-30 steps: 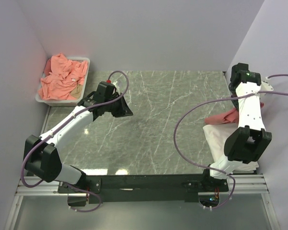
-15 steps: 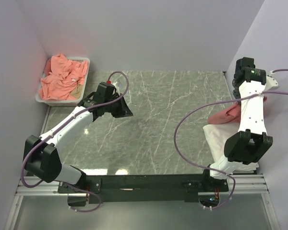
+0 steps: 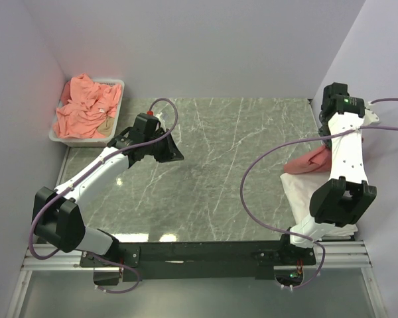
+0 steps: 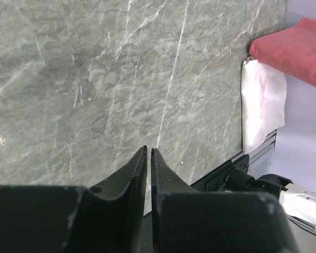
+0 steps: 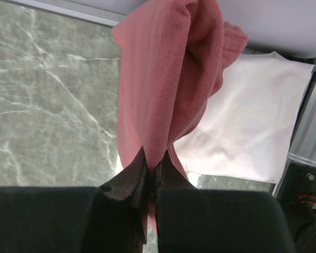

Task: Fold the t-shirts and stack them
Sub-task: Neatly place the folded tshirt to the corner, then reset both grippers

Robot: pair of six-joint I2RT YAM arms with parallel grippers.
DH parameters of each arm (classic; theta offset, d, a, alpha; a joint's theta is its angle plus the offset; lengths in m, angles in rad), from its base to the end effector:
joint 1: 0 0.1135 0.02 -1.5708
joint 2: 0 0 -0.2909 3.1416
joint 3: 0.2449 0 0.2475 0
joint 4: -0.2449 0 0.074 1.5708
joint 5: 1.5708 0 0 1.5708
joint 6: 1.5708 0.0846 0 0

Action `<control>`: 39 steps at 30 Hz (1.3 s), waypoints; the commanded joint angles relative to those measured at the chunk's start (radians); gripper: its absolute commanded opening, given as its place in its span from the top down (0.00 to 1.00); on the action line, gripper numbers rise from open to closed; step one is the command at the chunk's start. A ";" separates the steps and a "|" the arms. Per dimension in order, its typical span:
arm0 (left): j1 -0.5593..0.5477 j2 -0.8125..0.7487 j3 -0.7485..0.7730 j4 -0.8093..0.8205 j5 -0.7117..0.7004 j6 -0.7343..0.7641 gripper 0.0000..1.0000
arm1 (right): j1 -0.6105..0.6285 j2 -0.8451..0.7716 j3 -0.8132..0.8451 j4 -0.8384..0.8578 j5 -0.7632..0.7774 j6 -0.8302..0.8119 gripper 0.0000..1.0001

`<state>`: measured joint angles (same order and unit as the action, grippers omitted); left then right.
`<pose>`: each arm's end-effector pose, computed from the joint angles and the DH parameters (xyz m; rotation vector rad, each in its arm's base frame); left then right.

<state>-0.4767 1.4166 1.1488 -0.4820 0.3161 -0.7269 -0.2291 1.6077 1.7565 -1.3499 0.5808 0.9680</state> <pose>0.2863 -0.1774 0.2901 -0.1384 2.4762 -0.9347 0.2929 -0.1160 0.3642 1.5505 2.0212 -0.5371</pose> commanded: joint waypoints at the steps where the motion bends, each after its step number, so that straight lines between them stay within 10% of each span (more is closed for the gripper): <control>1: -0.002 -0.018 0.000 0.034 -0.002 -0.008 0.87 | -0.007 -0.064 -0.034 -0.077 0.040 0.024 1.00; 5: -0.003 -0.016 -0.011 0.046 0.008 -0.011 0.87 | -0.016 -0.124 -0.150 -0.066 0.021 0.041 1.00; 9: -0.008 -0.015 -0.029 0.074 0.023 -0.012 0.87 | -0.024 -0.196 -0.239 -0.091 0.031 0.060 0.19; 20: -0.016 -0.008 -0.054 0.102 0.034 -0.012 0.86 | 0.008 -0.368 -0.337 0.065 -0.073 -0.098 0.14; 30: -0.010 -0.074 -0.055 0.063 -0.078 0.006 0.78 | 0.488 -0.229 -0.330 0.176 -0.005 -0.018 0.14; 39: 0.036 -0.203 -0.129 0.042 -0.297 0.032 0.73 | 0.772 -0.370 -0.597 0.713 -0.185 -0.201 0.12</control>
<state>-0.4572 1.2701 1.0451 -0.4389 0.1337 -0.7177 0.4984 1.3041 1.2098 -0.8600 0.4393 0.8314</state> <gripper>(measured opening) 0.260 0.875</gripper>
